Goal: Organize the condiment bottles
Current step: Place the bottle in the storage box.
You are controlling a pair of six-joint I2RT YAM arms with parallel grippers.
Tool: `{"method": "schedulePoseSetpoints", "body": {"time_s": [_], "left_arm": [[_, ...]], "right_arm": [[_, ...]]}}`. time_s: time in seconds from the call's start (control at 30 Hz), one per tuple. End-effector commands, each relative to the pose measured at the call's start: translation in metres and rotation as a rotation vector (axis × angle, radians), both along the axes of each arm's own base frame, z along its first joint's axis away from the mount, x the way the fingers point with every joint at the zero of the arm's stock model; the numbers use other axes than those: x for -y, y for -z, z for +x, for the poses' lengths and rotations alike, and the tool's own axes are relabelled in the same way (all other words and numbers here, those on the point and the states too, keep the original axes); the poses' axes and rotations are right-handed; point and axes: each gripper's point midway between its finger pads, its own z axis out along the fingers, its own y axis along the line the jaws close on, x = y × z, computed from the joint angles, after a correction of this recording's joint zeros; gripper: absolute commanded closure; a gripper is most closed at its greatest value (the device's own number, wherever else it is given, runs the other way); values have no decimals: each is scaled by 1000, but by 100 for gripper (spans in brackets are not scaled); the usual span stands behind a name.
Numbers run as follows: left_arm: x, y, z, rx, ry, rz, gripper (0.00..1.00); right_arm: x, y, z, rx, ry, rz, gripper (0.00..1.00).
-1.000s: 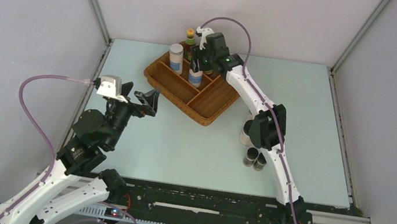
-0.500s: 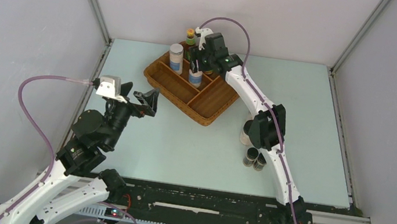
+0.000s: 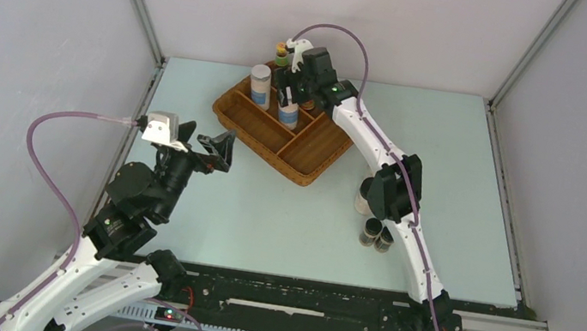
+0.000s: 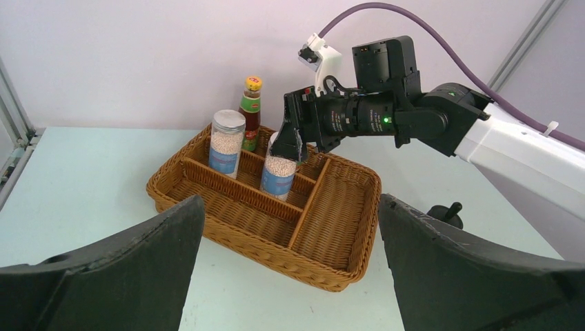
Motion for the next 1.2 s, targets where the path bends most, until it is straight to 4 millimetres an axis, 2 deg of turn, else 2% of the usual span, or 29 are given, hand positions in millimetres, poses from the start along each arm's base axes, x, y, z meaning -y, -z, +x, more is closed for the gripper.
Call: {"method": "schedulePoseSetpoints", "body": {"time_s": [0.0,0.17,0.37,0.4,0.6,0.7,0.77,0.9,1.17], "left_arm": [[1,3,3,7,-2,-17,0],[1,0,2,0,-2,-15,0],[3,-5,1,-17,8,-35,0],[3,-7,1,-19,10,-38,0],[11,-17,-4,-10,68,-47,0],[20,-23,-7,2,121,-40,0],[29,-28,-9,3,168,-33,0],[54,-25,-8,-38,262,-2,0],[98,-9,-5,-115,379,102,0]], "right_arm": [[-8,-48,2,105,-28,46,16],[-5,-68,-1,138,-32,55,14],[3,-106,-10,185,-27,75,12],[6,-120,-15,202,-26,85,11],[23,-162,-44,242,0,112,10],[37,-173,-60,250,31,109,9],[54,-182,-67,269,92,103,8],[83,-192,-86,282,171,106,6],[146,-186,-110,258,381,119,4]]}}
